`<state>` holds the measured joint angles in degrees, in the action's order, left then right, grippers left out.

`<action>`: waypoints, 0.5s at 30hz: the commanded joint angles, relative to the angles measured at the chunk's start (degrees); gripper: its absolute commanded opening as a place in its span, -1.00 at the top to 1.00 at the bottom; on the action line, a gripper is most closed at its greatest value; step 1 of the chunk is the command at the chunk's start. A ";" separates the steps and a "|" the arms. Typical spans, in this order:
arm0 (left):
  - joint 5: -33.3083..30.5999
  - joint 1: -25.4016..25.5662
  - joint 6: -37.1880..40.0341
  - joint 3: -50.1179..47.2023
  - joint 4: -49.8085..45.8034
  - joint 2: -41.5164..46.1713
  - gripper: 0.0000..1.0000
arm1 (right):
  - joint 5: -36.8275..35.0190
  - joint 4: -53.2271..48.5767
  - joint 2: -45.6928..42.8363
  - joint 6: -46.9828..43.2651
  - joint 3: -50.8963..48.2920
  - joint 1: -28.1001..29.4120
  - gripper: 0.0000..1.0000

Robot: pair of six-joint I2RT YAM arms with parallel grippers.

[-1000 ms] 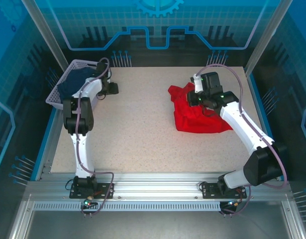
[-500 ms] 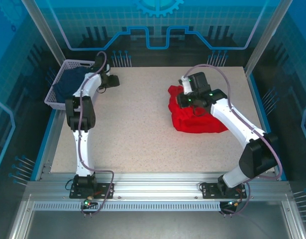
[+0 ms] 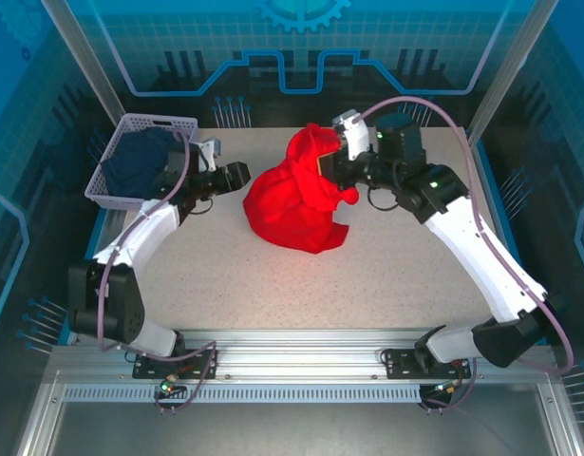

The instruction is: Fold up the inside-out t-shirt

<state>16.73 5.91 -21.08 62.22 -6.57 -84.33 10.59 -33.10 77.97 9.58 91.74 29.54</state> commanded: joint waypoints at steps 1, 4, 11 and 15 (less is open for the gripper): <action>-4.34 -0.55 -0.34 -4.73 0.41 4.68 -0.48 | -2.48 0.12 -0.72 1.03 0.03 -4.14 0.64; -6.98 -0.38 0.42 -8.18 -0.73 8.41 -0.51 | -10.83 -2.94 3.55 1.08 -4.19 -8.87 0.57; -7.81 3.80 2.69 -12.59 -4.53 10.16 -0.56 | -25.68 -5.49 16.85 -1.16 -6.86 -15.41 0.01; -12.83 4.38 0.69 -16.61 -4.31 8.24 -0.57 | -13.46 2.46 13.05 -0.69 -15.68 -9.70 -0.41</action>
<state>8.75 10.28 -20.47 47.94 -8.93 -75.07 -8.86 -34.61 96.14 8.73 77.56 15.84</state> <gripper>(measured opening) 0.783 0.678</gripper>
